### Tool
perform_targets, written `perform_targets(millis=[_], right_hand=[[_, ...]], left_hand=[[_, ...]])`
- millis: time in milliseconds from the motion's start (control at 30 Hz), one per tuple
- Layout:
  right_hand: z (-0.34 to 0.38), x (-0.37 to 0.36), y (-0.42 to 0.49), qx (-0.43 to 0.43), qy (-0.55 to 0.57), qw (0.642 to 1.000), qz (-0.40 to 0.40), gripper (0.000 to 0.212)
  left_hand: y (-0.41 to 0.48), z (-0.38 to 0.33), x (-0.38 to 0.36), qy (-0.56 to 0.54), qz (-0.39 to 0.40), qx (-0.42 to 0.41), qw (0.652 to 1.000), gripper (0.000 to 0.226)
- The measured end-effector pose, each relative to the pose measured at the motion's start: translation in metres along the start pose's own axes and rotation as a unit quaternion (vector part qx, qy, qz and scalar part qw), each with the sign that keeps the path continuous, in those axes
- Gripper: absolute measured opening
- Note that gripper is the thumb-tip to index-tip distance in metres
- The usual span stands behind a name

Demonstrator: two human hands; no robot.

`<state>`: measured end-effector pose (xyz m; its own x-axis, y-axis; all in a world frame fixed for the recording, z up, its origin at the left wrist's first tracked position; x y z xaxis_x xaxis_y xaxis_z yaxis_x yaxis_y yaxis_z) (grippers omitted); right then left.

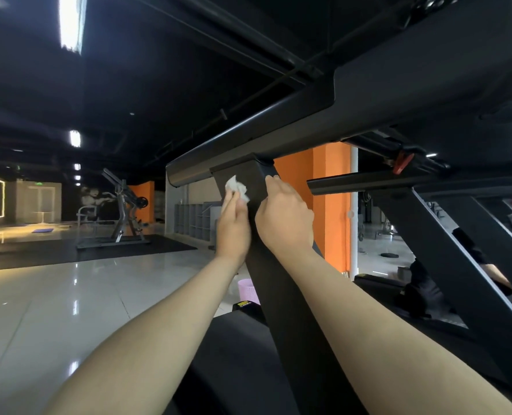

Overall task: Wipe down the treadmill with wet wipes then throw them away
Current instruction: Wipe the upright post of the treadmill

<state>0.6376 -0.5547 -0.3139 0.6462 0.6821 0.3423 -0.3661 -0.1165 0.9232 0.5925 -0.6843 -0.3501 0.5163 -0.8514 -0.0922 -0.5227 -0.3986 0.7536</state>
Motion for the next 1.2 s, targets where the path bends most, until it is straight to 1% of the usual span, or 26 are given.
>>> perform_targets(millis=[100, 167, 233, 300, 367, 433, 500, 600, 667, 700, 733, 800, 833, 900, 967, 1000, 1100, 1200], right_hand=[[-0.007, 0.007, 0.000, -0.032, 0.054, 0.997, -0.033, 0.040], [-0.013, 0.012, -0.001, -0.056, 0.091, 0.993, -0.056, 0.036], [-0.012, 0.013, -0.002, -0.050, 0.103, 0.992, -0.057, 0.033], [-0.011, 0.012, -0.003, -0.042, 0.098, 0.993, -0.059, 0.033], [-0.011, 0.011, -0.002, -0.042, 0.088, 0.993, -0.065, 0.038], [-0.010, 0.012, -0.002, -0.034, 0.082, 0.993, -0.073, 0.040], [-0.010, 0.012, -0.003, -0.031, 0.072, 0.994, -0.073, 0.041], [-0.009, 0.014, -0.004, -0.027, 0.072, 0.994, -0.078, 0.040], [-0.010, 0.013, -0.003, -0.031, 0.082, 0.993, -0.083, 0.039], [-0.012, 0.013, -0.003, -0.038, 0.094, 0.991, -0.085, 0.038], [-0.014, 0.013, -0.002, -0.048, 0.111, 0.989, -0.087, 0.036], [-0.020, 0.014, -0.002, -0.068, 0.159, 0.981, -0.093, 0.028], [-0.024, 0.016, -0.002, -0.081, 0.186, 0.974, -0.096, 0.024], [-0.032, 0.020, -0.003, -0.120, 0.230, 0.961, -0.095, 0.022], [-0.034, 0.021, -0.004, -0.135, 0.234, 0.959, -0.085, 0.024], [-0.034, 0.021, -0.004, -0.128, 0.224, 0.963, -0.076, 0.026], [-0.029, 0.019, -0.008, -0.093, 0.185, 0.977, -0.044, 0.034], [-0.029, 0.016, -0.024, -0.049, 0.129, 0.990, -0.029, 0.035]], left_hand=[[0.000, -0.032, -0.015, -0.042, 0.010, -0.036, 0.998, 0.047], [0.000, -0.043, -0.020, -0.030, 0.012, -0.069, 0.997, 0.041], [-0.003, -0.044, -0.018, -0.004, 0.007, -0.113, 0.994, 0.032], [-0.003, -0.035, -0.011, 0.005, -0.016, -0.136, 0.991, 0.026], [-0.003, -0.019, -0.003, 0.009, -0.037, -0.119, 0.992, 0.035], [-0.004, -0.002, 0.002, 0.047, -0.041, -0.080, 0.995, 0.045], [-0.005, 0.014, 0.005, 0.082, -0.048, -0.059, 0.994, 0.045], [-0.006, 0.018, 0.002, 0.054, -0.044, -0.001, 0.998, 0.046], [-0.011, 0.004, -0.006, -0.011, -0.008, -0.001, 1.000, 0.047], [-0.016, -0.010, -0.011, -0.065, 0.023, -0.010, 0.998, 0.047], [-0.019, -0.022, -0.016, -0.083, 0.048, -0.028, 0.995, 0.046], [-0.026, -0.041, -0.027, -0.073, 0.097, -0.060, 0.991, 0.041], [-0.029, -0.047, -0.032, -0.083, 0.121, -0.057, 0.988, 0.039], [-0.033, -0.054, -0.039, -0.058, 0.138, -0.078, 0.986, 0.041], [-0.036, -0.051, -0.039, -0.006, 0.126, -0.118, 0.985, 0.050], [-0.036, -0.046, -0.038, -0.006, 0.119, -0.118, 0.986, 0.052], [-0.043, -0.018, -0.029, -0.041, 0.077, -0.060, 0.994, 0.051], [-0.060, 0.017, -0.019, -0.004, 0.040, -0.016, 0.999, 0.054]])
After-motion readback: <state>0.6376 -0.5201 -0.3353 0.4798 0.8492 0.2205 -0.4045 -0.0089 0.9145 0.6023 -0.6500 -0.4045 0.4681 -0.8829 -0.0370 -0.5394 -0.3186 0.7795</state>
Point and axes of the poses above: each hand's wrist, its own y-axis towards the middle knuckle, its own x-axis out of the back of the hand, z = x × y, the point moved 6 cm from there along y, towards the middle knuckle, and after that the axes turned 2 degrees about x, right-handed, at the moved point
